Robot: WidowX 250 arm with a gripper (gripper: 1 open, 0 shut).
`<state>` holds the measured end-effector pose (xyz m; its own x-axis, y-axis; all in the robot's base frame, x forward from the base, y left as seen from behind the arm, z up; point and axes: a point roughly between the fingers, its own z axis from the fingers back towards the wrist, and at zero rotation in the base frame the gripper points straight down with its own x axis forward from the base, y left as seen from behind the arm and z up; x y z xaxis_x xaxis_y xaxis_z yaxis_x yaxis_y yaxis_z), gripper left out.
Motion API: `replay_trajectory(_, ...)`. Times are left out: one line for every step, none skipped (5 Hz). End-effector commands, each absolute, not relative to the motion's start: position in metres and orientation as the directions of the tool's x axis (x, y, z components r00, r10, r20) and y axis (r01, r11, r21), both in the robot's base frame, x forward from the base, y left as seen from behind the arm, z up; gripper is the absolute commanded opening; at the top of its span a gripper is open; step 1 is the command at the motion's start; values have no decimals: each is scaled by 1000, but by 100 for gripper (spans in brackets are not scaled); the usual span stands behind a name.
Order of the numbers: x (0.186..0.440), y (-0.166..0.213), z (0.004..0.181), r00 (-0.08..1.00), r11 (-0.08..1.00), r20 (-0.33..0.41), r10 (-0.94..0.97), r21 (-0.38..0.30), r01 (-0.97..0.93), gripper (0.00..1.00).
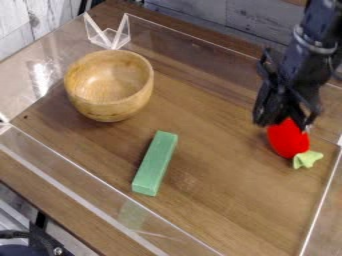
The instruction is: Move the red object to the left side of the table
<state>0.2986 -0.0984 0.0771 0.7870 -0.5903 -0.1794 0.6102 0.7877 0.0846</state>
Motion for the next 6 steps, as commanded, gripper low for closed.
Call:
replay_trajectory(323, -84, 119, 818, 809, -88, -568, 122, 575, 0)
replay_trajectory(333, -58, 139, 862, 849, -60, -504, 151, 507, 0)
replay_trajectory(331, -70, 123, 874, 862, -66, -481, 149, 485, 100)
replay_trajectory(330, -86, 112, 889, 877, -75, -452, 146, 458, 0)
replay_trajectory(327, -99, 101, 880, 869, -73, -470, 135, 475, 100)
replay_trajectory(323, -109, 97, 897, 888, -77, -436, 126, 443, 100)
